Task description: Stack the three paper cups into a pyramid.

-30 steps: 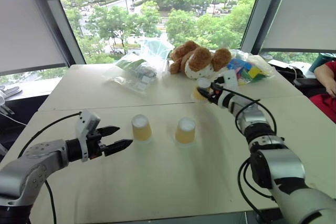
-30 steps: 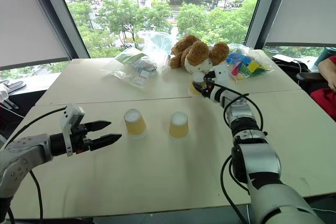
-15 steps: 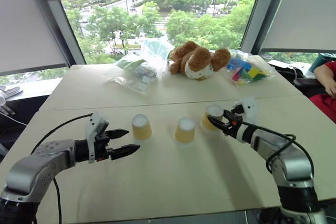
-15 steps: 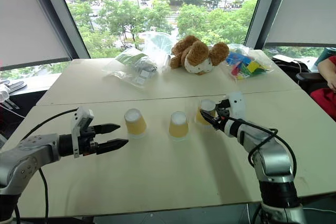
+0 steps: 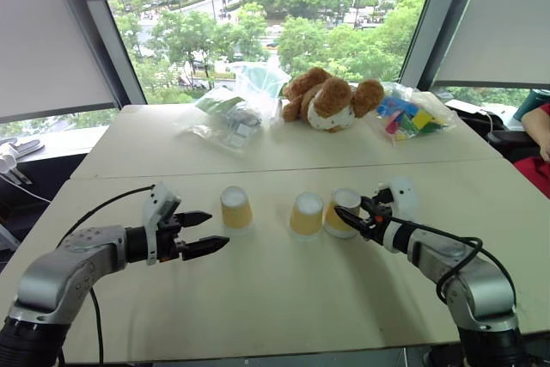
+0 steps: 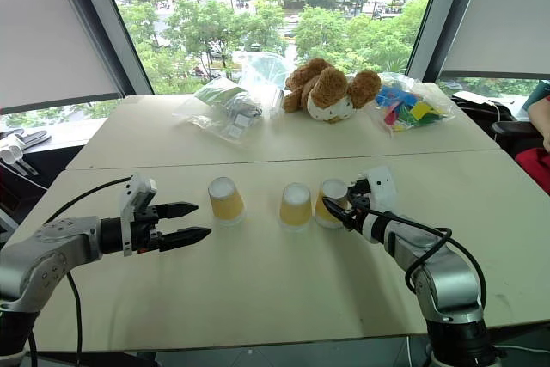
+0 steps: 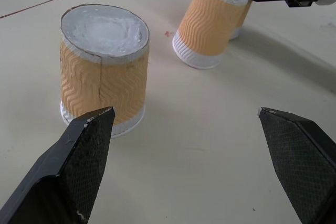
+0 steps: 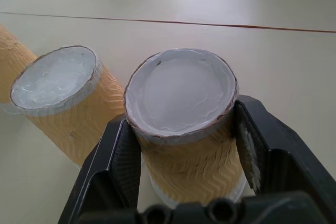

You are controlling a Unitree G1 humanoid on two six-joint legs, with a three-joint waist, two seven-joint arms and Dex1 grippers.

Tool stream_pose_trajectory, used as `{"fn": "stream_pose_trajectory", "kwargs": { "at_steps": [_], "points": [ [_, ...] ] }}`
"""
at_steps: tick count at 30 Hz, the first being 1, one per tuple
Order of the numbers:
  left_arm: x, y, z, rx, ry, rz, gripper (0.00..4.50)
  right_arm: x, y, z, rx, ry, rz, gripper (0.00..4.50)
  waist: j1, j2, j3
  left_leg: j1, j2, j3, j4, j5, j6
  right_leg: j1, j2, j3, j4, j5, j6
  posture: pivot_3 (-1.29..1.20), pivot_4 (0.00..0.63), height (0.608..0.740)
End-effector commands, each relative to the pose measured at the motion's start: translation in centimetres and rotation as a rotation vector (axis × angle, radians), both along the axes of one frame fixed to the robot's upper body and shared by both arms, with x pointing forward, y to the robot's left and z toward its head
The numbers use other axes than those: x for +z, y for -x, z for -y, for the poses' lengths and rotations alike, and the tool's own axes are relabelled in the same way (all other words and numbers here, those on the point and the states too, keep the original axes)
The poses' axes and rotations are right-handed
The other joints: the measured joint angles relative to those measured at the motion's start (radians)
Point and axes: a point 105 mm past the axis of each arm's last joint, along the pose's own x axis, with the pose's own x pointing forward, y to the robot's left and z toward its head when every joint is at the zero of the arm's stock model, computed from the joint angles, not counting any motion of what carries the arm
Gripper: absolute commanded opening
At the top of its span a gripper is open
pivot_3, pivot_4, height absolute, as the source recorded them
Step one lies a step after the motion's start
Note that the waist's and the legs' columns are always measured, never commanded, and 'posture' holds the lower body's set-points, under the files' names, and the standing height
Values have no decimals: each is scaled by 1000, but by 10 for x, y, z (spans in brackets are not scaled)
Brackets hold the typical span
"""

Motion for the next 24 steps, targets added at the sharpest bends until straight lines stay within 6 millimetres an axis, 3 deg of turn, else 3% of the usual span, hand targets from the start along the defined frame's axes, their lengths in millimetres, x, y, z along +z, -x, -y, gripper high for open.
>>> {"fn": "stream_pose_trajectory", "kwargs": {
  "at_steps": [1, 8, 13, 19, 24],
  "points": [
    [5, -2, -1, 2, 4, 34, 4500, 13, 5, -6, 28, 4, 55, 2137, 1, 0, 0, 0, 0, 0, 0, 0, 0, 0, 0, 0, 0, 0, 0, 0, 150, 740],
    [6, -4, 0, 5, 10, 41, 4500, 4, 8, -8, 31, 9, 34, 2137, 1, 0, 0, 0, 0, 0, 0, 0, 0, 0, 0, 0, 0, 0, 0, 0, 150, 740],
    [5, -6, 0, 7, 8, 44, 4500, 1, 10, -7, 28, 9, 31, 4472, 1, 0, 0, 0, 0, 0, 0, 0, 0, 0, 0, 0, 0, 0, 0, 0, 150, 740],
    [4, -19, -10, 83, -7, 102, 4500, 13, 23, -4, 100, 20, 47, 4472, 3, 0, 0, 0, 0, 0, 0, 0, 0, 0, 0, 0, 0, 0, 0, 0, 150, 740],
    [2, -32, -21, 142, -17, 156, 4500, 42, 49, 22, 143, 34, 52, 4472, 11, 0, 0, 0, -1, 0, 1, 0, 0, 1, 0, 0, 0, 0, 0, 0, 150, 740]
  ]
}}
